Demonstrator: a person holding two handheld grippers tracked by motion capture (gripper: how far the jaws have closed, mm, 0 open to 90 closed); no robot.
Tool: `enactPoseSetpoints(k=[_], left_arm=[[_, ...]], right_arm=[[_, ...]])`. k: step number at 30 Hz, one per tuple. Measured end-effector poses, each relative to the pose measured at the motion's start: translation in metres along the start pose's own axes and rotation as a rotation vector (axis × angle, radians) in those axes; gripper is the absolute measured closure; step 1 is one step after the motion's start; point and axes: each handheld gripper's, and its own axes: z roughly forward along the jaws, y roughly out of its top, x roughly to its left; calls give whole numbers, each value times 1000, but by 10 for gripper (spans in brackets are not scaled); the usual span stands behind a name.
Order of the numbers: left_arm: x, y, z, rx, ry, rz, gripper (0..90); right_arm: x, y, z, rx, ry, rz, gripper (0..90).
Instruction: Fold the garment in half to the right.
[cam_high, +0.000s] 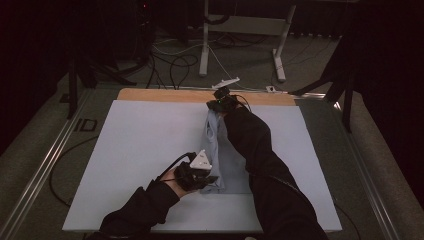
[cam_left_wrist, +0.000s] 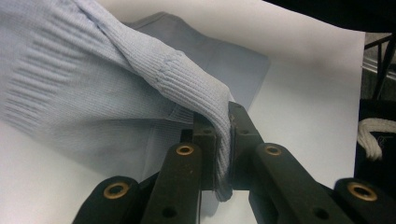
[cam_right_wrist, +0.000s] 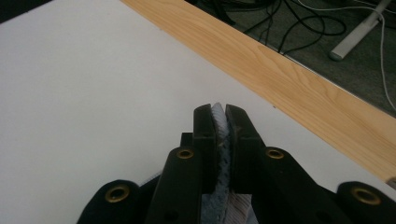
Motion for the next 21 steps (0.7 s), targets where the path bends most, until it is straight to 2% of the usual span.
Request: enactPoseSetpoints(k=[9,16,21], left_arm=[[-3,13,22,17,-10,18,860],[-3,22,36,39,-15,32,860],[-3,26,45,50,-18,32,860]], right_arm=[[-12,-10,-2,5,-3,13,845],[-19,-19,2,21,-12,18,843],[-23,-22,5,23,1,21,842]])
